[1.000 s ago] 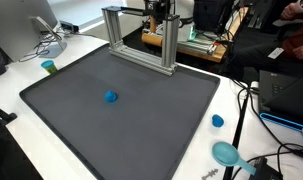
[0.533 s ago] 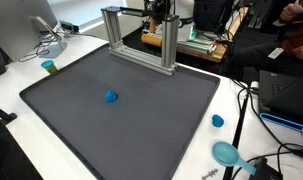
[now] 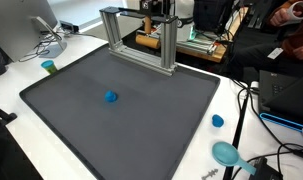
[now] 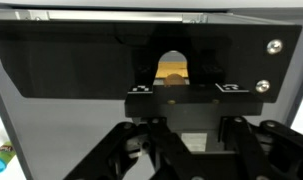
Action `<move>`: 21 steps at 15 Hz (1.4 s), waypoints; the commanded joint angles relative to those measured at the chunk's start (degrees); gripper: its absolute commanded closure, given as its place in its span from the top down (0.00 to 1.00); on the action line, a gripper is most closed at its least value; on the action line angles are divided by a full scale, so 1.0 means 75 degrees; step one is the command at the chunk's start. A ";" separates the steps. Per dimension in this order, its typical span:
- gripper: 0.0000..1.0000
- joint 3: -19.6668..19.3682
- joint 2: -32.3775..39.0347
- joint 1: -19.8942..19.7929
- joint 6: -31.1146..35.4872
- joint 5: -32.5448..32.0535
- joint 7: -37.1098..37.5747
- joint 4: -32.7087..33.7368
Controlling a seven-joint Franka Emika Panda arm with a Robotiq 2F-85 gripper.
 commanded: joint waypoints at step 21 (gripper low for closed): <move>0.21 -0.0053 0.4716 0.0014 -0.0688 -0.0757 0.1110 0.5366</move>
